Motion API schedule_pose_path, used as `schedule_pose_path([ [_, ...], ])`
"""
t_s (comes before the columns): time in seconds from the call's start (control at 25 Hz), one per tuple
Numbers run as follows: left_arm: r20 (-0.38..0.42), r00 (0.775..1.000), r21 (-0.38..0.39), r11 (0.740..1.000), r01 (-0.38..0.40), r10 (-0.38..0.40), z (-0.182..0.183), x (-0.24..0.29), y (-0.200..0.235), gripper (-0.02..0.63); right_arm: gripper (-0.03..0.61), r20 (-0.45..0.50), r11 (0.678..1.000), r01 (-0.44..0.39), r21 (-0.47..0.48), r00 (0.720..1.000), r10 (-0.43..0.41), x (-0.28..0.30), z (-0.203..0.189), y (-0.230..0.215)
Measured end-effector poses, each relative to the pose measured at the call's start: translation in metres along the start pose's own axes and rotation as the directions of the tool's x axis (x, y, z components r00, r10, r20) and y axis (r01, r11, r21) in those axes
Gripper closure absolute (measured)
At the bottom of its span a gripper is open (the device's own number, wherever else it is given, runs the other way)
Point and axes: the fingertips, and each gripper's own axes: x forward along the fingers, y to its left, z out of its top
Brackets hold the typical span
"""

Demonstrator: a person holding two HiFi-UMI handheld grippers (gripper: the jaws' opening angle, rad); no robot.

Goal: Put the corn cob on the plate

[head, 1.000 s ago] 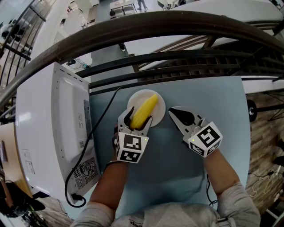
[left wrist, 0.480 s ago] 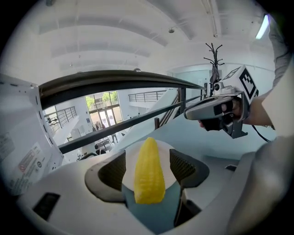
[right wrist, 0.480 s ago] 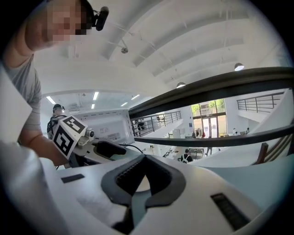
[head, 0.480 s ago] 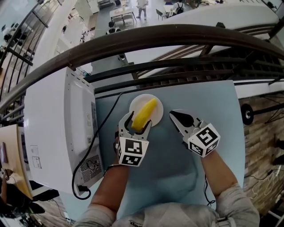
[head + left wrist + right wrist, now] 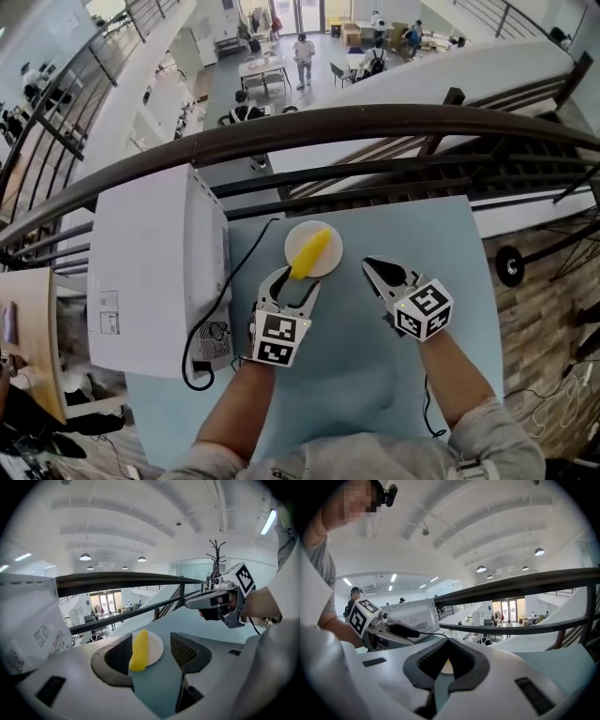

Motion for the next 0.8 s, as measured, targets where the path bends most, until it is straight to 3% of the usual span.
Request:
schedule_pose_path([
  [0.4,0.080,0.996,-0.093,0.994,0.056,-0.048,0.013,-0.095,-0.042,0.405,0.561,-0.009,0.999,0.034,-0.011,0.999,-0.035,-0.056,0.029,0.052],
  [0.8,0.159,0.987,-0.137,0.990,0.014,0.008,0.012,-0.205,-0.034,0.499,0.561,-0.003,0.998,0.053,0.014,0.999,-0.053,-0.101,0.046,0.117],
])
